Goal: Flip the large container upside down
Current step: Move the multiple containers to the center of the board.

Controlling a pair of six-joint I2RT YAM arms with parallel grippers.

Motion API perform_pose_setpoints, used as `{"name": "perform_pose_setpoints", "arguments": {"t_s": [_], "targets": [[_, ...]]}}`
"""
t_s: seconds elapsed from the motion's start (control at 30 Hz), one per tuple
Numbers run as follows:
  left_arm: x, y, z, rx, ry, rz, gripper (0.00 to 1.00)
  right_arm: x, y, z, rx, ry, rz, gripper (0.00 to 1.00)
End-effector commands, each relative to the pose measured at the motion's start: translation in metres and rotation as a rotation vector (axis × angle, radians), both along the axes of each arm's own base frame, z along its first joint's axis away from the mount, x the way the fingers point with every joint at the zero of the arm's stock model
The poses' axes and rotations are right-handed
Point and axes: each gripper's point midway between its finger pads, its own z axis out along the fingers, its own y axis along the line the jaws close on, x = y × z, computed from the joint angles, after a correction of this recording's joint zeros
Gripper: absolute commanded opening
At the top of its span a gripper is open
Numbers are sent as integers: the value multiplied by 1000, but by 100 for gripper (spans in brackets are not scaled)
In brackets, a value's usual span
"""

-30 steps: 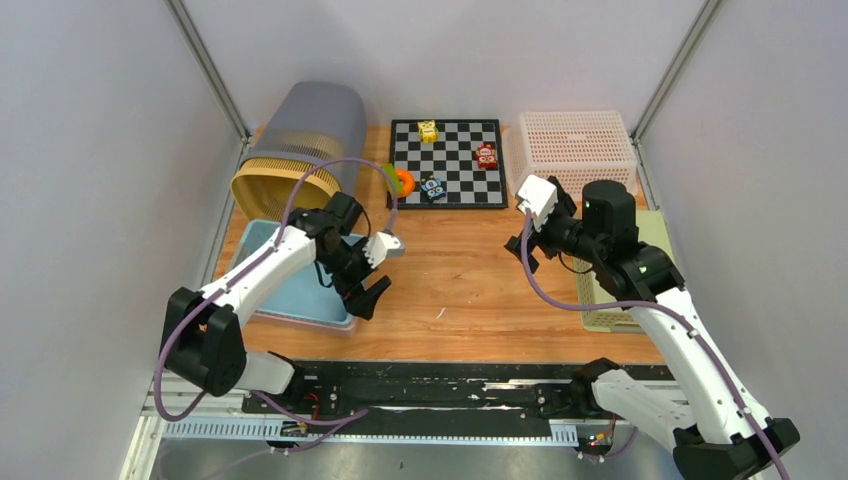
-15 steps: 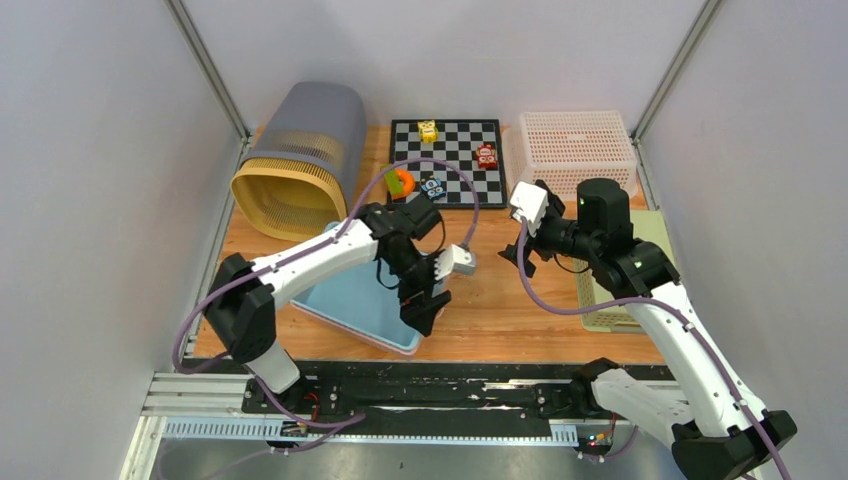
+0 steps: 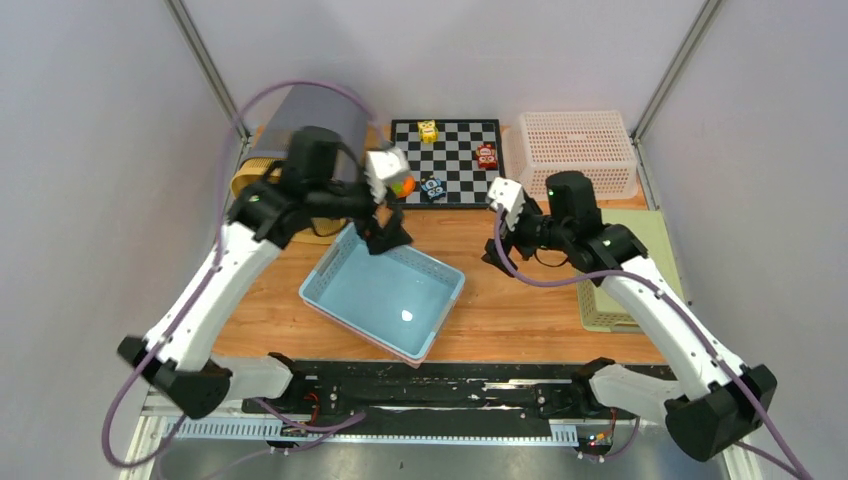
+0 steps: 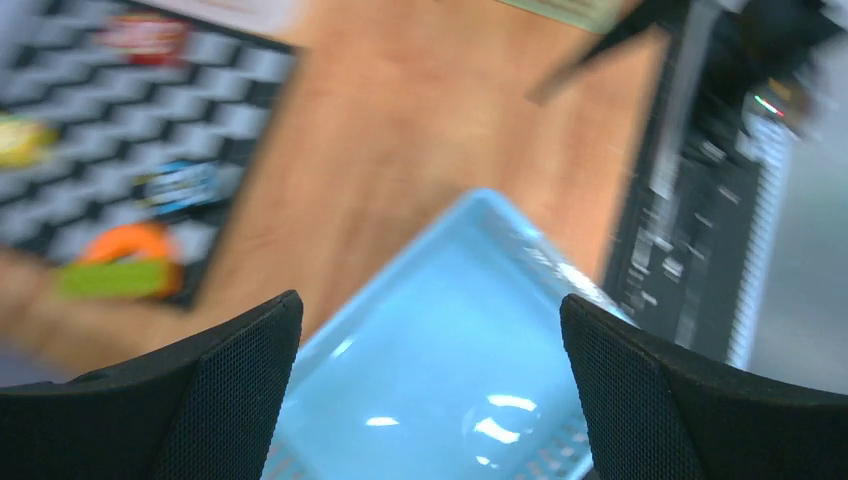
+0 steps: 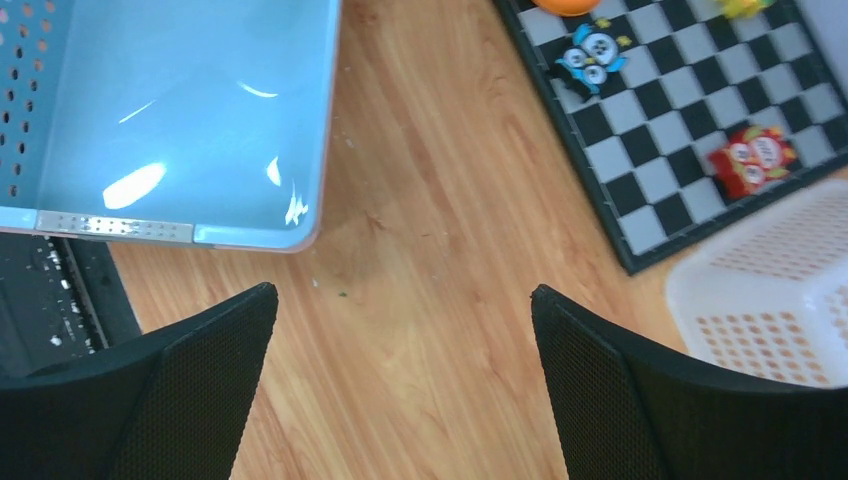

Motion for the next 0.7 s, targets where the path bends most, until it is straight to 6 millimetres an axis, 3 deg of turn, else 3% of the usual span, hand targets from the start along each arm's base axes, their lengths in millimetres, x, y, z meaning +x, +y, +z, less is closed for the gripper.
{"name": "perform_pose_setpoints", "arguments": {"t_s": [0.0,0.17,0.33,0.47,0.67], "targets": [[63,79,28,-75,-104,433,100,-9,29,-28,-30,96,54,99],[76,161,21,-116,-137,718,100,-13,55,-53,-111,143,82,99],[69,213,0,-90,-153,898,100,-9,71,-78,-155,241,47,98],[65,235,-28,-60,-154,971,100,-3,73,-98,-208,269,10,98],[65,252,-58,-29,-174,993,100,11,61,-119,-306,249,-48,99]]}}
